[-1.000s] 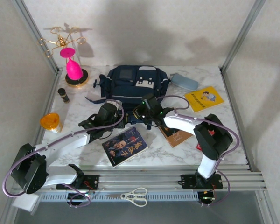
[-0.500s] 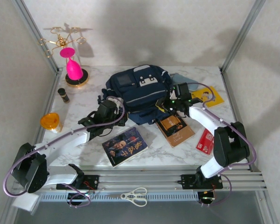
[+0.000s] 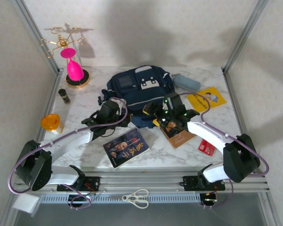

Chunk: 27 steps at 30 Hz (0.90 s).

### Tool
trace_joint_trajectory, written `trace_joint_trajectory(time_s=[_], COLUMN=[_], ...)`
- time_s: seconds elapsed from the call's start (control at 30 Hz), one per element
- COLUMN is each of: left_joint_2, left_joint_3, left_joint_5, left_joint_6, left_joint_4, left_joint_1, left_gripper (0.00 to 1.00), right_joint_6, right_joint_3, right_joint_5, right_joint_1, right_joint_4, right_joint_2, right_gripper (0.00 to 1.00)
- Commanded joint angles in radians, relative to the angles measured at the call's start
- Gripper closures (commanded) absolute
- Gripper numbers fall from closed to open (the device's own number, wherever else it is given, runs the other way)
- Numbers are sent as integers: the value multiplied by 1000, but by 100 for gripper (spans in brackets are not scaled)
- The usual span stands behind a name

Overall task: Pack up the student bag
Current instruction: Unzip the student bag at the top-center of the table.

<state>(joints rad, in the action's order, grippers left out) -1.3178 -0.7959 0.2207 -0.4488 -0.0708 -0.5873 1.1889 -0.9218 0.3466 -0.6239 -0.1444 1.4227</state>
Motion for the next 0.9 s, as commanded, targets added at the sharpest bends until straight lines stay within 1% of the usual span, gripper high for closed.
trace_joint_trajectory(time_s=[0.0, 0.03, 0.07, 0.17, 0.27, 0.3, 0.4, 0.47, 0.53, 0.57, 0.7, 0.8, 0.87], left_joint_2=[27, 32, 35, 43, 43, 42, 38, 38, 41, 46, 67, 73, 77], left_joint_3=[14, 16, 16, 12, 14, 15, 16, 14, 16, 18, 29, 30, 32], left_joint_5=[24, 22, 23, 3, -1, 1, 3, -5, -14, -22, -83, -132, -152], left_joint_6=[-9, -8, -4, 7, 13, 12, 13, 15, 16, 14, 12, 15, 15], left_joint_4=[68, 69, 65, 45, 43, 44, 49, 45, 42, 39, 17, -14, -29], left_joint_1=[3, 2, 3, 3, 3, 3, 3, 3, 3, 3, 4, 8, 10], left_gripper=[100, 100, 100, 100, 100, 100, 100, 100, 100, 100, 100, 100, 100], right_joint_6=[276, 333, 369, 488, 604, 628, 670, 683, 678, 668, 603, 531, 461], right_joint_3=[22, 29, 22, -24, -21, -33, -66, -84, -105, -113, -133, -133, -126], right_joint_5=[-62, -73, -85, -168, -225, -237, -259, -282, -286, -282, -283, -277, -242], right_joint_1=[-56, -66, -103, -154, -158, -157, -158, -160, -156, -154, -146, -127, -102], right_joint_4=[174, 237, 264, 271, 343, 343, 354, 341, 335, 334, 288, 245, 247], right_joint_2=[52, 69, 86, 135, 185, 209, 279, 310, 336, 346, 344, 321, 306], right_gripper=[12, 12, 12, 8, 8, 10, 26, 32, 42, 49, 73, 86, 92])
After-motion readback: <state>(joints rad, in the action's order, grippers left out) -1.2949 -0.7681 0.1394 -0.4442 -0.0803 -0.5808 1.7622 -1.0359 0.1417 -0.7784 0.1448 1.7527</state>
